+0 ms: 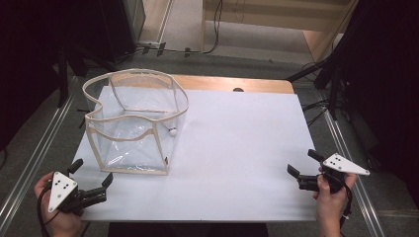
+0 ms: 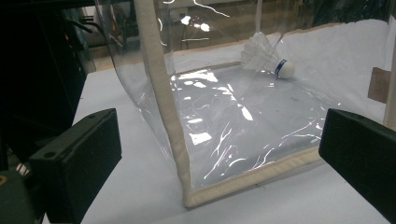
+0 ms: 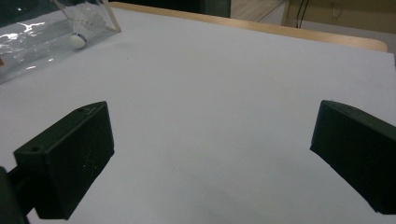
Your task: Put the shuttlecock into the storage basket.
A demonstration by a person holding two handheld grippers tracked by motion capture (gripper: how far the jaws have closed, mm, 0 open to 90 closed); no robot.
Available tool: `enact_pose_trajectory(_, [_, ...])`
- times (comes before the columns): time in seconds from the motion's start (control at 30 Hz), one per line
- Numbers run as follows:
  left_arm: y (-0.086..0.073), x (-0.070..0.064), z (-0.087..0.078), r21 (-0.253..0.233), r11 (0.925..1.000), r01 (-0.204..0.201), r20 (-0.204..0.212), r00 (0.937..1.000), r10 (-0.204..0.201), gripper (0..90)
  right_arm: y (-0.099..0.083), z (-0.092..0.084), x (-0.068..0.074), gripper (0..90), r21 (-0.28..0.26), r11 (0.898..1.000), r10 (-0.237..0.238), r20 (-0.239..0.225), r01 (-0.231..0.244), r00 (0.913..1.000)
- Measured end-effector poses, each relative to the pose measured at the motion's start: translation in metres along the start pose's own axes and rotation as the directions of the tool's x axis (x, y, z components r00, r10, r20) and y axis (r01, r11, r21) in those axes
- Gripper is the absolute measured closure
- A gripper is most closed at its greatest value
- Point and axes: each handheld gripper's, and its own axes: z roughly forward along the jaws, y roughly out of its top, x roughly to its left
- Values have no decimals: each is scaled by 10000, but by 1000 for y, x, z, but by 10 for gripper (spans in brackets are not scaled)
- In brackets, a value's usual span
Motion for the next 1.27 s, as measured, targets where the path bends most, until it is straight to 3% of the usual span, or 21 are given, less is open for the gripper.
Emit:
enact_pose_trajectory(0.6, [0, 0, 0, -19, 10000, -21, 5, 10000, 21, 0, -25, -3, -23, 0, -497, 9968, 622, -108, -627, 9980])
enact_pose_trajectory(0.7, [0, 0, 0, -16, 10000, -55, 18, 10000, 55, 0, -26, -2, -22, 0, -448, 9978, 473, -147, -479, 9988])
enact_pose_trajectory(1.27, [0, -1, 0, -13, 10000, -32, -50, 10000, 32, 0, -28, -3, -22, 0, -564, 9962, 654, -197, -664, 9977])
